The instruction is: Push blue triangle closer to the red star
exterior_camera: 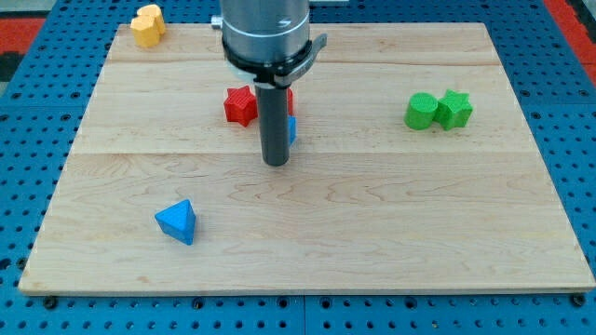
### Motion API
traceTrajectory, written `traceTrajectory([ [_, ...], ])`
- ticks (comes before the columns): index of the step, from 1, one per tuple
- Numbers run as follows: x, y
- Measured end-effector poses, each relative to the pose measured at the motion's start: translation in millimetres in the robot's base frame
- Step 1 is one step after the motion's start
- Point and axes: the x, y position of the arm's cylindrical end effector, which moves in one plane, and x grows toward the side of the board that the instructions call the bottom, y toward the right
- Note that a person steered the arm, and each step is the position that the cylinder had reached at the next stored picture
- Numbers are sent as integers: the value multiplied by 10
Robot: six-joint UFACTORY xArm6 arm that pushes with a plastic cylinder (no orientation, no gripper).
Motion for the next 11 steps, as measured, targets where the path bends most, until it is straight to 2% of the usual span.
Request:
traceTrajectory([
  [1,766,-155],
  [2,1027,-1025],
  [3,983,-1734],
  [4,706,-1668],
  [5,498,-1049],
  [6,675,-843],
  [7,995,-929],
  [8,638,-637],
  [9,359,-758],
  [11,587,-321],
])
